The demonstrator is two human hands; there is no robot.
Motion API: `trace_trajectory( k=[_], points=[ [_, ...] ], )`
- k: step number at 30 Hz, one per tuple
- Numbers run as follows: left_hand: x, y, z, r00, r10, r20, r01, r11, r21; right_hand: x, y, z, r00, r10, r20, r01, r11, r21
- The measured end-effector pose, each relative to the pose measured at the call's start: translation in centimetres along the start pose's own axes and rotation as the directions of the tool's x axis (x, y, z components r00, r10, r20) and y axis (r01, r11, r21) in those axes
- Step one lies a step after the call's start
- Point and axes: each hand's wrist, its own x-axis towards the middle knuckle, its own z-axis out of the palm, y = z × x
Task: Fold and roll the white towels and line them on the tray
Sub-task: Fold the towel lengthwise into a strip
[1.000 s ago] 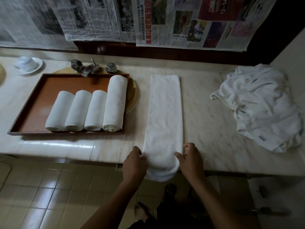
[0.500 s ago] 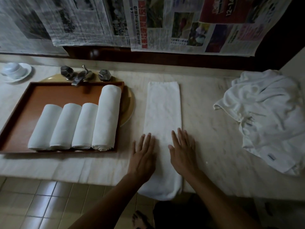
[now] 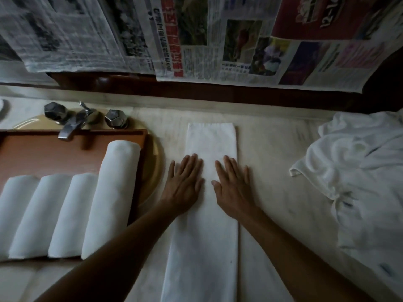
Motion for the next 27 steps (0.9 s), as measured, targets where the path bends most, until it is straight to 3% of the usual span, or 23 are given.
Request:
trace_trajectory(
  k=[13, 17, 21, 25, 27],
  points=[
    [13.4, -4.8, -2.4, 0.996, -0.090, -0.028, 0.091, 0.994, 0.055, 13.6, 4.8, -0.3, 1.000, 0.019, -0.001, -0.019, 1.000, -0.023],
    [10.2, -1.7, -2.6, 0.987, -0.089, -0.131, 0.082, 0.995, -0.057, 16.0, 5.7, -0.1, 0.999, 0.003, -0.032, -0.004, 1.000, -0.027],
    [3.3, 2.0, -1.5, 0.989, -0.046, -0.143, 0.028, 0.991, -0.129, 15.1, 4.4, -1.2, 0.989, 0.012, -0.148, -0.013, 1.000, -0.006],
    [-3.2, 3.2, 1.2, 0.988, -0.049, -0.144, 0.021, 0.982, -0.190, 6.3, 1.0, -1.8, 0.984, 0.094, -0.151, -0.075, 0.989, 0.125],
    [-5.1, 3.2, 2.5, 0.991, -0.045, -0.128, 0.015, 0.975, -0.220, 1.0, -0.3, -0.9, 0.994, 0.042, -0.101, -0.031, 0.993, 0.110]
  ],
)
